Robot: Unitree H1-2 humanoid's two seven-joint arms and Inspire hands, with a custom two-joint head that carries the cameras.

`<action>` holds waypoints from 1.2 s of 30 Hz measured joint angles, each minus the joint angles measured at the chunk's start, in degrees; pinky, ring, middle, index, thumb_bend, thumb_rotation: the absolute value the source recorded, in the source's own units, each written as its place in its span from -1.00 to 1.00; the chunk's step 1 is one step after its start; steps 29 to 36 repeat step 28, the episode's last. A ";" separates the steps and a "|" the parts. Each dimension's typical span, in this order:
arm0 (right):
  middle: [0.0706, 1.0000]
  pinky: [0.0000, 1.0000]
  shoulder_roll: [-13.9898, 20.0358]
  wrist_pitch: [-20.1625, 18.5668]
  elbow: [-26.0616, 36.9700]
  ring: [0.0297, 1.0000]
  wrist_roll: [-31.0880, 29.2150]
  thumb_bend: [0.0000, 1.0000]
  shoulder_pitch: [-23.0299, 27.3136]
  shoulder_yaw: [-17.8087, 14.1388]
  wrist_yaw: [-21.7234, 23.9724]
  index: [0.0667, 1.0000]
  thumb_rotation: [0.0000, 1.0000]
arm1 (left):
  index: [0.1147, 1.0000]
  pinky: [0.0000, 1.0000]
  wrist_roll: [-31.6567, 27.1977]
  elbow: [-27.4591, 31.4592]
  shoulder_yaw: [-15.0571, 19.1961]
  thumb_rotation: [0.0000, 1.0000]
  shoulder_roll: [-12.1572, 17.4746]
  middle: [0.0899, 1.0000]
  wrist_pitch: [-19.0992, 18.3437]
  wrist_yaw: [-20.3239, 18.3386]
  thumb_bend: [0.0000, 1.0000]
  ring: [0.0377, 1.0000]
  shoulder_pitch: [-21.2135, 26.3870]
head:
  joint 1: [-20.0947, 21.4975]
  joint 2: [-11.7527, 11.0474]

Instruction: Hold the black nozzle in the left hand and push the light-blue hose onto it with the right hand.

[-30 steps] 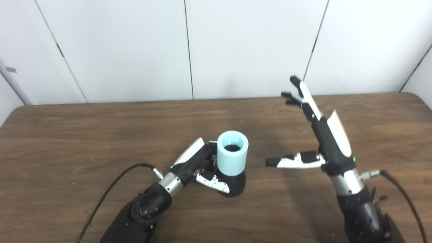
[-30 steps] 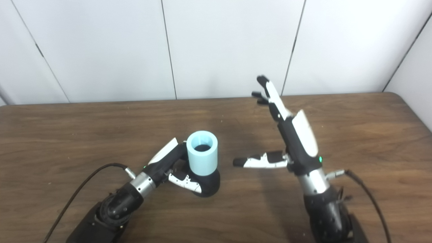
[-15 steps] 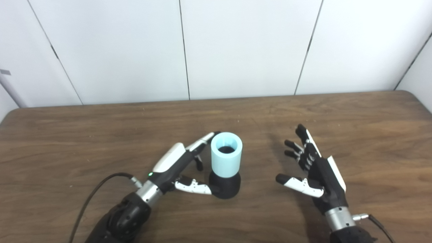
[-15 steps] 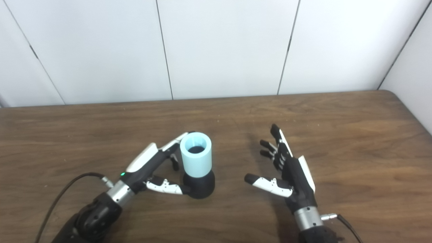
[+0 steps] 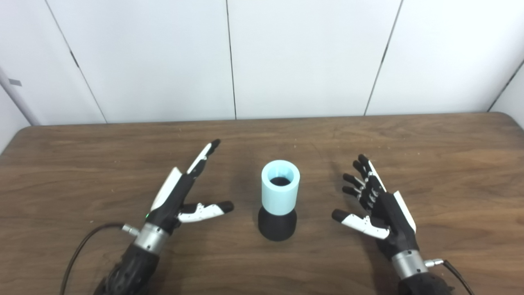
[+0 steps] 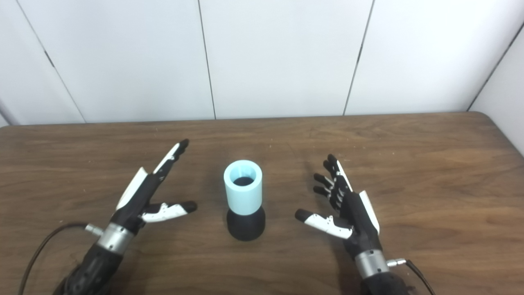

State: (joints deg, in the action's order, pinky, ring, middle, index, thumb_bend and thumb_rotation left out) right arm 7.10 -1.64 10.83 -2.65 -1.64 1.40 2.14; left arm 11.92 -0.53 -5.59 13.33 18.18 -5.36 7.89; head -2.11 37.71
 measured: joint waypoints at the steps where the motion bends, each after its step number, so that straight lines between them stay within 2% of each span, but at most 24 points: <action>1: 0.91 0.65 0.04 -0.02 0.00 0.77 0.10 0.27 -0.06 -0.02 0.07 0.96 -0.44 | 1.00 1.00 -1.18 1.68 0.75 0.47 -1.16 1.00 -1.36 0.40 1.00 1.00 -1.35 | -0.09 -0.09; 4: 0.88 0.65 0.11 -0.22 0.08 0.78 0.75 0.30 -0.20 0.01 0.23 0.89 -0.40 | 1.00 1.00 -3.32 7.56 2.73 0.60 -6.15 1.00 -7.48 2.43 1.00 1.00 -5.65 | -0.18 -0.09; 5: 0.88 0.68 0.08 -0.33 0.30 0.79 0.92 0.31 -0.21 0.12 0.31 0.89 -0.39 | 1.00 1.00 -4.36 9.83 3.28 0.64 -8.29 1.00 -10.06 3.21 0.95 1.00 -7.25 | -0.18 -0.09; 7: 0.89 0.71 0.07 -0.55 0.96 0.84 1.24 0.33 -0.25 0.49 0.66 0.90 -0.36 | 1.00 1.00 -8.05 15.87 4.77 0.73 -13.10 1.00 -16.48 5.00 0.71 1.00 -10.93 | -0.26 -0.18; 9: 0.91 0.74 0.07 -0.56 1.22 0.86 1.53 0.35 -0.28 0.54 0.87 0.91 -0.31 | 1.00 1.00 -10.79 18.55 5.42 0.76 -16.59 1.00 -20.35 6.19 0.64 1.00 -13.22 | -0.18 -0.18; 12: 0.92 0.80 0.02 -0.49 1.05 0.88 1.40 0.39 -0.22 0.48 1.42 0.93 -0.21 | 1.00 1.00 -13.61 18.34 6.62 0.81 -17.12 1.00 -23.75 6.57 0.64 1.00 -13.20 | -0.18 -0.18; 14: 0.93 0.85 -0.10 -0.44 0.08 0.89 0.52 0.37 -0.23 -0.07 1.49 0.94 -0.12 | 1.00 1.00 -13.63 16.80 7.39 0.83 -17.04 1.00 -23.98 7.29 0.68 1.00 -13.08 | -0.18 -0.18; 20: 1.00 0.97 -2.86 -0.48 -2.58 0.96 -4.41 0.25 0.23 -1.78 1.82 1.00 0.44 | 1.00 1.00 -10.32 13.76 6.89 0.84 -15.74 1.00 -21.63 7.63 0.58 1.00 -12.41 | 0.35 -0.26; 22: 1.00 1.00 -3.58 -0.48 -3.02 0.98 -4.99 0.26 0.51 -2.21 1.89 1.00 0.69 | 1.00 1.00 -9.36 12.98 6.70 0.82 -15.15 1.00 -20.38 7.63 0.60 1.00 -12.36 | 0.35 -0.26; 26: 1.00 1.00 -3.84 -0.28 -3.67 1.00 -4.79 0.34 1.03 -2.94 1.46 1.00 0.95 | 1.00 1.00 -7.94 12.05 6.52 0.81 -14.19 1.00 -19.06 7.63 0.60 1.00 -12.19 | 0.44 -0.35; 36: 1.00 1.00 -3.83 -0.23 -3.71 1.00 -4.44 0.36 1.05 -3.10 1.16 1.00 0.99 | 1.00 1.00 -7.52 11.71 6.51 0.80 -14.04 1.00 -18.60 7.64 0.60 1.00 -12.08 | 0.44 -0.35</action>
